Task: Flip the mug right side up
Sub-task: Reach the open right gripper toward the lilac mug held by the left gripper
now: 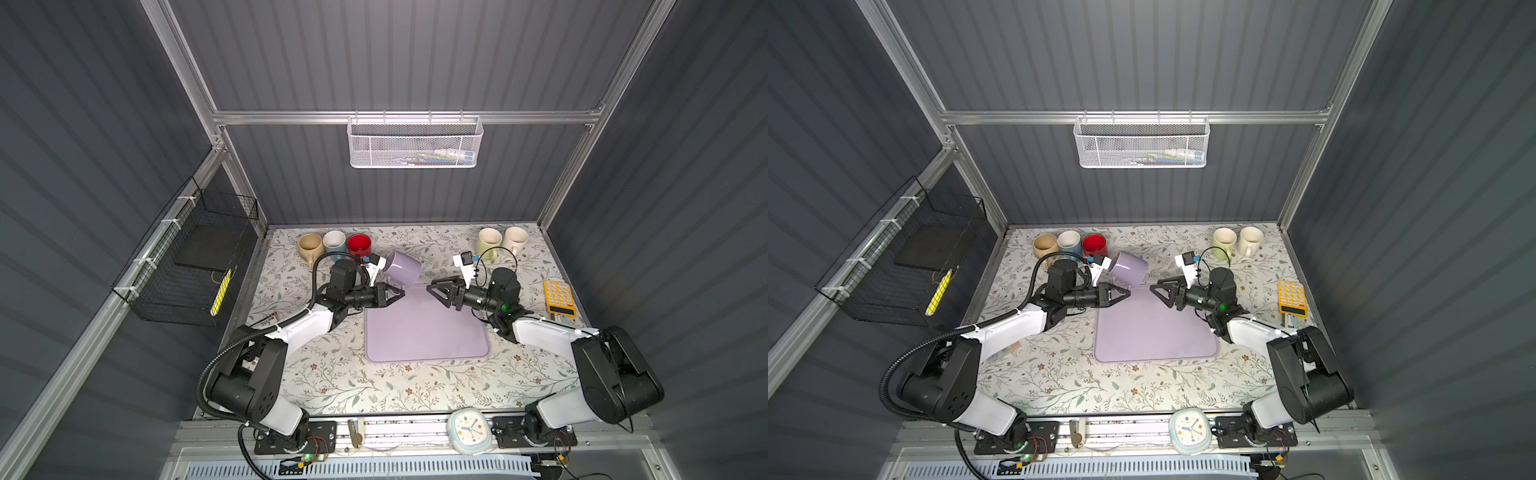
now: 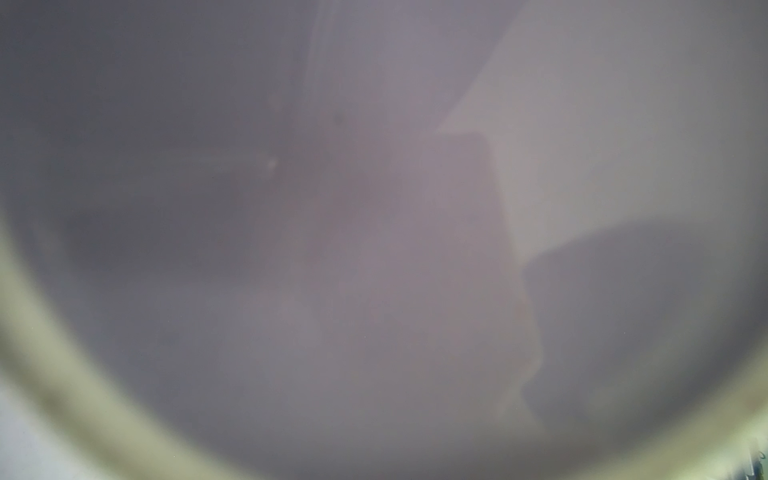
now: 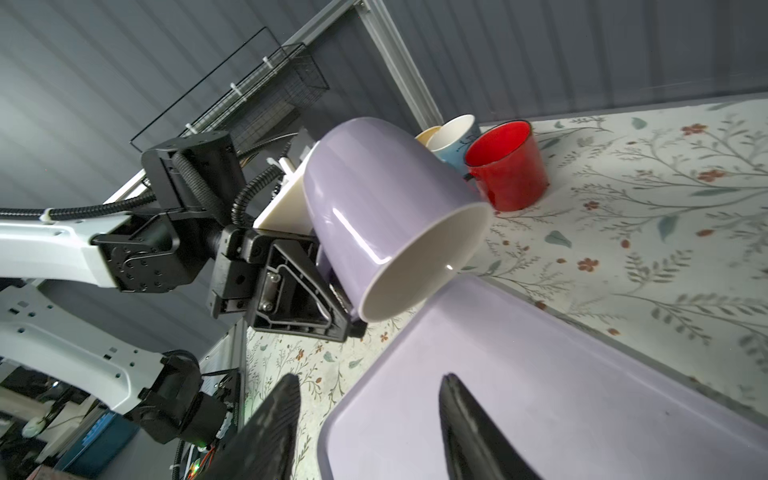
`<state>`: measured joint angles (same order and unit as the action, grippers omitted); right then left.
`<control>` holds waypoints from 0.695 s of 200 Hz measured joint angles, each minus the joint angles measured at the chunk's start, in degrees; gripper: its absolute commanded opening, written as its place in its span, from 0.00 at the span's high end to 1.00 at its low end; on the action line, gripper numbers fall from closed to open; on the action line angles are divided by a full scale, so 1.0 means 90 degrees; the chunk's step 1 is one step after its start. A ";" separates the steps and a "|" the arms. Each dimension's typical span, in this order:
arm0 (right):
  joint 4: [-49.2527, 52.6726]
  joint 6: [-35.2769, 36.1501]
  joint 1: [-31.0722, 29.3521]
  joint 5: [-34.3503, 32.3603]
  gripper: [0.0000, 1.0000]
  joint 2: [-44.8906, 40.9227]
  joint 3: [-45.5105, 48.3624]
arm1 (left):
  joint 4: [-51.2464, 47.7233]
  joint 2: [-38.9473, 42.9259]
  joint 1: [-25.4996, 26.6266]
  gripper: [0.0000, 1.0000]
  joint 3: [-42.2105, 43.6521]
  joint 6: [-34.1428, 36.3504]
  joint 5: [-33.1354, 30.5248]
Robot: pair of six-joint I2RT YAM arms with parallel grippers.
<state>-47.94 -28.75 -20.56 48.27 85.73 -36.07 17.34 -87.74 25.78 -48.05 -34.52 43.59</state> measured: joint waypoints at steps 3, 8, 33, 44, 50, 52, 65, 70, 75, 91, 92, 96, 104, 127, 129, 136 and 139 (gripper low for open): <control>-0.0051 -0.0029 -0.0015 0.0010 0.44 0.0036 -0.0017 | 0.0010 0.0000 0.0000 0.92 0.0000 -0.0007 0.0007; -0.0141 -0.0075 -0.0032 0.0024 0.44 0.0104 -0.0046 | 0.0032 0.0000 0.0000 0.92 0.0000 -0.0032 0.0022; -0.0546 -0.0321 -0.0092 0.0078 0.44 0.0418 -0.0158 | 0.0104 0.0002 0.0000 0.92 0.0000 -0.0085 0.0070; -0.0670 -0.0384 -0.0131 0.0083 0.45 0.0544 -0.0216 | 0.0124 0.0007 0.0000 0.92 0.0000 -0.0104 0.0073; -0.0716 -0.0410 -0.0158 0.0080 0.44 0.0605 -0.0238 | 0.0136 0.0012 0.0000 0.92 0.0000 -0.0112 0.0073; -0.0738 -0.0420 -0.0172 0.0083 0.44 0.0624 -0.0245 | 0.0141 0.0012 0.0000 0.92 0.0000 -0.0124 0.0075; -0.0831 -0.0452 -0.0250 0.0075 0.44 0.0692 -0.0255 | 0.0199 0.0017 0.0000 0.92 0.0000 -0.0151 0.0087; -0.0874 -0.0474 -0.0279 0.0073 0.44 0.0712 -0.0255 | 0.0221 0.0017 0.0000 0.92 0.0002 -0.0155 0.0100; -0.0911 -0.0476 -0.0306 0.0073 0.44 0.0721 -0.0260 | 0.0231 0.0017 0.0000 0.92 0.0002 -0.0177 0.0114; -0.1008 -0.0515 -0.0389 0.0073 0.44 0.0767 -0.0306 | 0.0282 0.0017 0.0000 0.92 0.0002 -0.0248 0.0129; -0.1020 -0.0520 -0.0393 0.0073 0.44 0.0772 -0.0313 | 0.0287 0.0017 0.0000 0.92 0.0002 -0.0253 0.0129; -0.1047 -0.0522 -0.0410 0.0073 0.44 0.0789 -0.0338 | 0.0304 0.0017 0.0002 0.92 0.0002 -0.0274 0.0141; -0.1127 -0.0549 -0.0440 0.0075 0.44 0.0843 -0.0396 | 0.0335 0.0017 0.0007 0.92 0.0002 -0.0299 0.0151; -0.1358 -0.0644 -0.0474 0.0073 0.45 0.1022 -0.0542 | 0.0415 0.0017 0.0019 0.92 0.0007 -0.0381 0.0180; -0.1375 -0.0646 -0.0474 0.0073 0.45 0.1039 -0.0554 | 0.0423 0.0017 0.0019 0.92 0.0012 -0.0391 0.0182; -0.1435 -0.0670 -0.0478 0.0068 0.45 0.1110 -0.0597 | 0.0495 0.0017 0.0022 0.92 0.0039 -0.0418 0.0192; -0.1464 -0.0687 -0.0478 0.0070 0.45 0.1139 -0.0614 | 0.0527 0.0017 0.0029 0.92 0.0051 -0.0442 0.0199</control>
<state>-61.12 -34.94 -24.86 48.90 95.98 -41.60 22.09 -87.59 26.04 -47.59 -38.50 45.39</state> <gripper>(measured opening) 0.554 0.166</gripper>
